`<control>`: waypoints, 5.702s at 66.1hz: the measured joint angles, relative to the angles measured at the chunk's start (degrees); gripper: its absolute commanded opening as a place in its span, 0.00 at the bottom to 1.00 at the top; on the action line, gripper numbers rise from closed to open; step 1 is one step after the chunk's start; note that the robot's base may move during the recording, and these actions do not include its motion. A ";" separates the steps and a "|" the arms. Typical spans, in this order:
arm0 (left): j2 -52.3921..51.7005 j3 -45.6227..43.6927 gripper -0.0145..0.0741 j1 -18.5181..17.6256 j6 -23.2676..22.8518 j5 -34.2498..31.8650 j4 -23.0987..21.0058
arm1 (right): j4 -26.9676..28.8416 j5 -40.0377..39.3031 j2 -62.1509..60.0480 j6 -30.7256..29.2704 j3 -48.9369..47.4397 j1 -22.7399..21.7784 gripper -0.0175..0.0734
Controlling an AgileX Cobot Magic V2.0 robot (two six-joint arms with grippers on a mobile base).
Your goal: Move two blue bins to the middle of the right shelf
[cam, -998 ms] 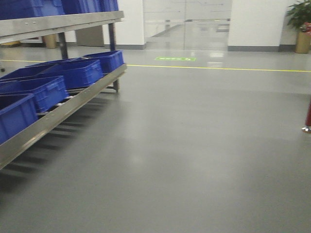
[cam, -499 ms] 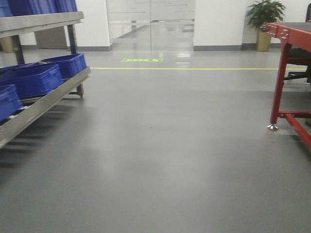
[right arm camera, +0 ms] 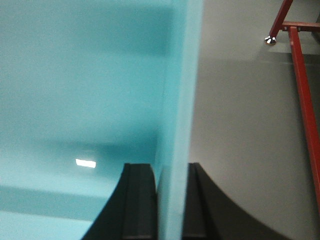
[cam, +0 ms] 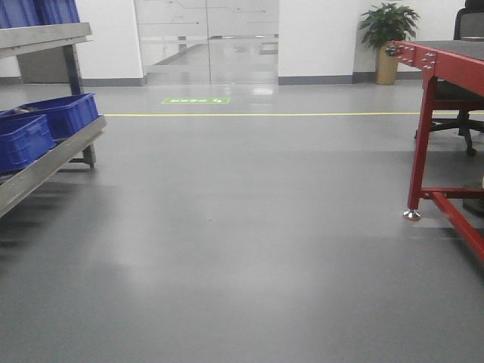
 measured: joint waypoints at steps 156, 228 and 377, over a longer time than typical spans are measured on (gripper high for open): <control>0.00 0.00 0.04 0.00 0.00 -0.38 0.00 | -0.01 0.22 0.00 0.00 0.00 0.00 0.01; 0.00 0.00 0.04 0.00 0.00 -0.38 0.11 | 0.20 0.22 0.00 0.10 0.00 0.00 0.01; 0.00 0.00 0.04 0.00 0.00 -0.38 0.33 | 0.31 0.22 0.00 0.10 0.00 0.10 0.01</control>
